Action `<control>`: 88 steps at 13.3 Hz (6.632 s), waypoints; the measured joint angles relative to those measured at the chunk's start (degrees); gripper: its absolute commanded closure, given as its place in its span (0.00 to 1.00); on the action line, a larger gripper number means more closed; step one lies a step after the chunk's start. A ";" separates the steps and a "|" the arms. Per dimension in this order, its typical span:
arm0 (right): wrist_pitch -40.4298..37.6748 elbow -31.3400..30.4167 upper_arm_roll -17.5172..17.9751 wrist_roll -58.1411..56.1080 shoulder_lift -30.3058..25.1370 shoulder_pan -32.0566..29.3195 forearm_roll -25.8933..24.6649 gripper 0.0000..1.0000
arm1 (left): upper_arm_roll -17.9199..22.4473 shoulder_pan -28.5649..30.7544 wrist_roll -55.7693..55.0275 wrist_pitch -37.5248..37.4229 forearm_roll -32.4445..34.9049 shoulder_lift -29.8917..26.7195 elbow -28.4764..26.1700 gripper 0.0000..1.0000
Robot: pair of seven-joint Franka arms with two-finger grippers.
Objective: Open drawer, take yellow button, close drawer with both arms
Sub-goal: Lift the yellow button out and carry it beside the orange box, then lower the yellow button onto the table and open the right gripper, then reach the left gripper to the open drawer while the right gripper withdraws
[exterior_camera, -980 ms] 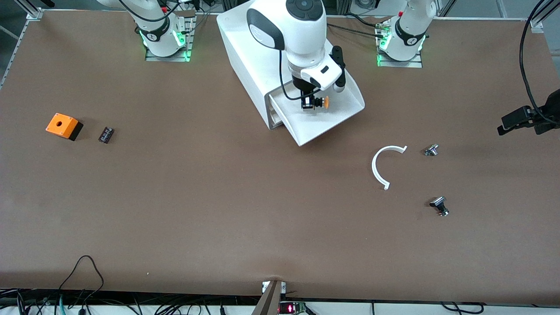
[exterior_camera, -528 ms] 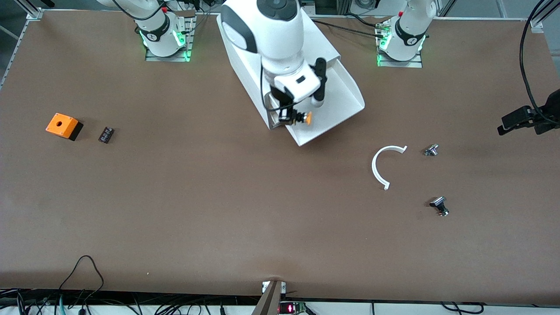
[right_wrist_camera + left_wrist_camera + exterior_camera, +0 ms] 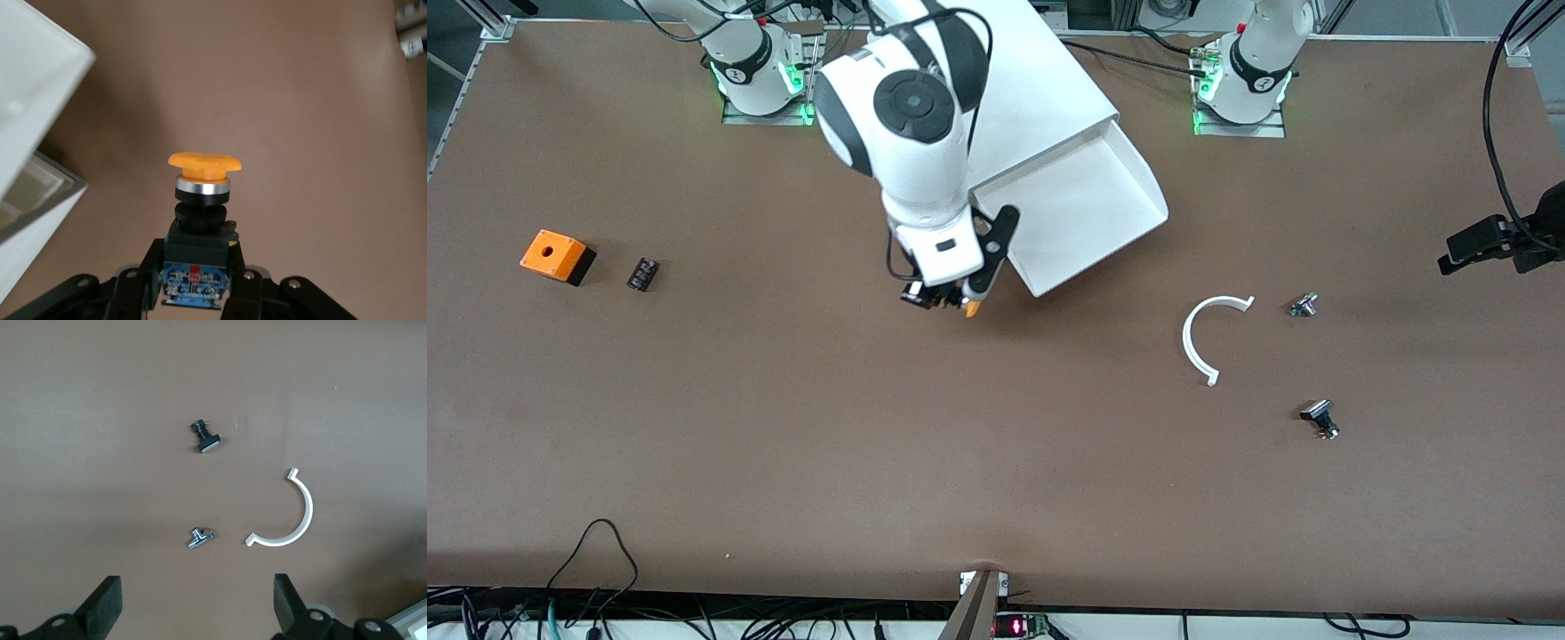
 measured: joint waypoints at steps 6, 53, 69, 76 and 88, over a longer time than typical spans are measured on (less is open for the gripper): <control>5.71 -11.13 -5.81 11.83 -1.79 -2.88 0.02 0.62 | 0.00 0.01 -0.13 0.00 0.00 0.00 0.00 0.00; 44.82 -60.79 11.88 -3.88 -18.13 -54.18 0.02 0.00 | -0.02 0.02 -0.32 -0.03 0.00 0.02 0.02 0.00; 15.51 -35.71 19.37 18.65 -18.82 -52.19 1.29 0.00 | -0.68 -0.35 -0.31 -1.73 0.00 1.31 0.03 0.00; 13.78 -34.79 24.83 45.11 -19.23 -49.09 0.22 0.00 | -0.63 -0.19 -0.30 -2.88 0.00 1.36 0.04 0.00; -3.66 -19.58 16.68 42.22 -23.30 -50.26 -5.02 0.00 | -10.07 -3.26 -24.05 6.94 -1.02 4.06 -8.39 0.00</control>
